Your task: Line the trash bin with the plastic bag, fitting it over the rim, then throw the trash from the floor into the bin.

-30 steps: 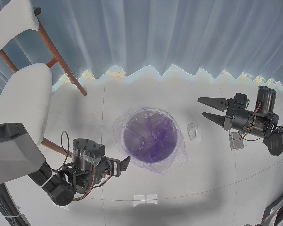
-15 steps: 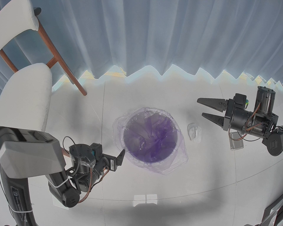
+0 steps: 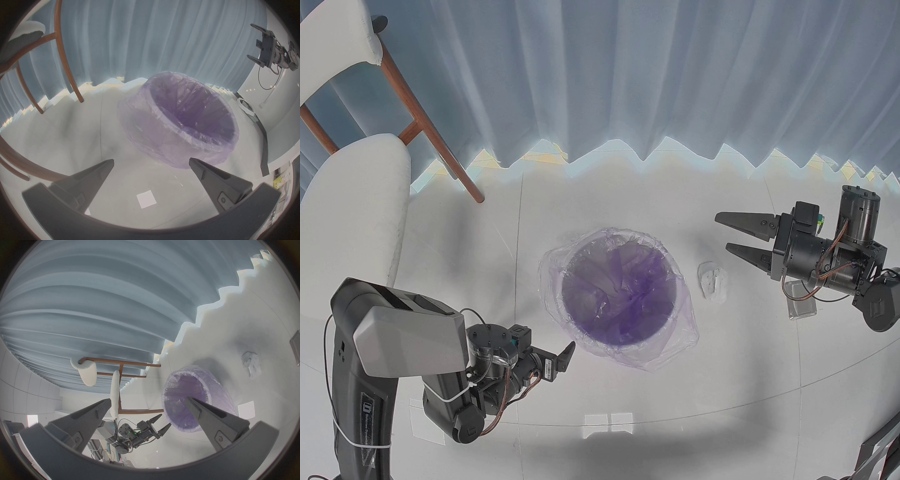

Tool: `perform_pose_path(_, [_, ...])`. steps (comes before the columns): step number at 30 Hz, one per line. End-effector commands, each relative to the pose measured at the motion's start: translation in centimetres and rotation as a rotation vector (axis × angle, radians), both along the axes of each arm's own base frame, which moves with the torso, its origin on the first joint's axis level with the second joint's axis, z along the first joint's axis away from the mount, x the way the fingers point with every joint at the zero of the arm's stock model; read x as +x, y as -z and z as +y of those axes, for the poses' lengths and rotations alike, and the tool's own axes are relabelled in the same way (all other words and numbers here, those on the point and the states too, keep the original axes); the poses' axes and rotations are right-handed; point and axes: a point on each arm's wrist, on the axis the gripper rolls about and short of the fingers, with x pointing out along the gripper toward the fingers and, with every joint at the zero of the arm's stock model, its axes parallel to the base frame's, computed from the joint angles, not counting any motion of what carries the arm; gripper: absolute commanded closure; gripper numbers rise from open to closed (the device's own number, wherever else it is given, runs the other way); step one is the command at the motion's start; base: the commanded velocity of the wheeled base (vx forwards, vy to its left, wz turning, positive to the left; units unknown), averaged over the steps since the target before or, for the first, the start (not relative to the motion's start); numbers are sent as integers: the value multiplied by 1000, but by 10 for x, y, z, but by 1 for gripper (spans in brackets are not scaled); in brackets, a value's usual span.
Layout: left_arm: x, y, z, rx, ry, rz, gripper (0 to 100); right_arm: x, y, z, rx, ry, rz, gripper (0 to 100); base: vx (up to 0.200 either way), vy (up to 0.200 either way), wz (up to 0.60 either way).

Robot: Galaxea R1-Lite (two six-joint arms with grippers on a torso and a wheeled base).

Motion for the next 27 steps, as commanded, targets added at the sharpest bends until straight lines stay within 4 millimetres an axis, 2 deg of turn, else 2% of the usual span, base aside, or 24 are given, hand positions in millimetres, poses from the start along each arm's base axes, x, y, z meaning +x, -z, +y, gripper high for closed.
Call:
perform_pose_path(1, [8, 17, 0, 5, 2, 25, 0, 1, 1, 0, -2, 0, 1, 0, 0, 0, 0])
perform_pose_path(9, [24, 16, -1, -18, -11, -19, 0, 2, 3, 1, -4, -1, 8, 0, 0, 0, 0])
perform_pose_path(16, [36, 26, -3, -21, -25, -31, 0, 2, 4, 1, -6, -1, 10, 0, 0, 0, 0])
perform_pose_path(27, [67, 36, -8, -61, -122, -98, 0, 1, 6, 2, -8, -6, 17, 0, 0, 0, 0])
